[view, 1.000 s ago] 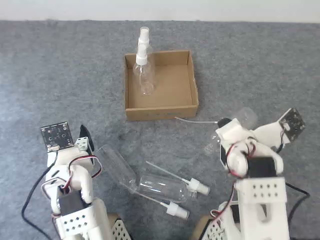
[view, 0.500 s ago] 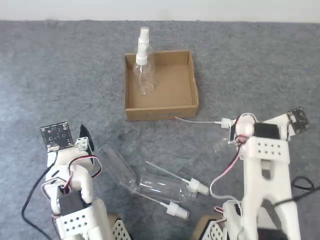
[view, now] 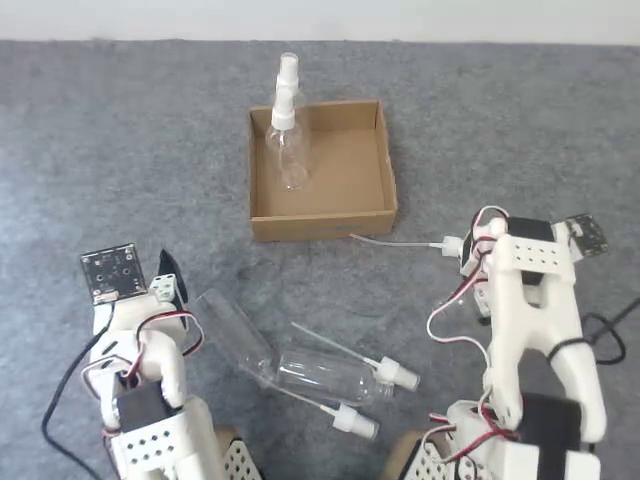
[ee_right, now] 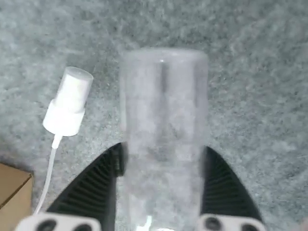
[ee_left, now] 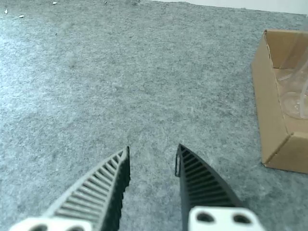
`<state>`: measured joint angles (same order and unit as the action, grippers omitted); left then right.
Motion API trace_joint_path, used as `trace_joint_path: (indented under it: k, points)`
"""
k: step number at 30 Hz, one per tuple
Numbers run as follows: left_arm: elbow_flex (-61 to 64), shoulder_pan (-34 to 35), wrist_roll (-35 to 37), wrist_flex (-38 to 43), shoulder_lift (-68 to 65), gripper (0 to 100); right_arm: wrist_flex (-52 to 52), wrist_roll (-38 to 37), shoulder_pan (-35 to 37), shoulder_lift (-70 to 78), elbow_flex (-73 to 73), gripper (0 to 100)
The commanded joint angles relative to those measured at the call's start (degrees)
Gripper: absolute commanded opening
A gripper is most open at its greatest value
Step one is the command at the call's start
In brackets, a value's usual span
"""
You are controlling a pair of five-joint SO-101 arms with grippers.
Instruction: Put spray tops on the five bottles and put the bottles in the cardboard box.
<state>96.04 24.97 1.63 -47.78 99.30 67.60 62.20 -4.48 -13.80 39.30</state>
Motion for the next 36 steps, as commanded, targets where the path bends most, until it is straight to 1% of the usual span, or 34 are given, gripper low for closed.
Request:
trace_joint_path:
  k: [1,5,16,24,26,28,33,36]
  points:
    - [-0.48,0.09,-0.62,1.85,0.79,15,0.04,-2.29,1.63,1.19,-4.4,27.2]
    - [-0.48,0.09,-0.62,1.85,0.79,15,0.48,-2.2,3.65,0.22,-5.1,27.9]
    - [-0.4,0.09,-0.62,1.85,0.79,15,0.48,-2.73,6.2,-6.11,-5.27,27.8]
    - [-0.4,0.09,-0.62,1.85,0.79,15,1.54,-2.9,12.18,-10.42,-5.98,27.7]
    - [-0.4,0.09,-0.62,1.85,0.79,15,4.0,-5.27,13.14,-12.26,-7.21,27.7]
    - [-0.4,0.09,-0.62,1.85,0.79,15,7.52,-7.91,13.49,-13.76,-8.97,24.9]
    - [-0.4,0.09,-0.62,1.85,0.79,15,15.08,-11.78,13.41,-14.29,-14.07,11.0]
    - [-0.4,0.09,-0.62,1.85,0.79,15,18.24,-14.68,13.58,-14.29,-14.77,7.4]
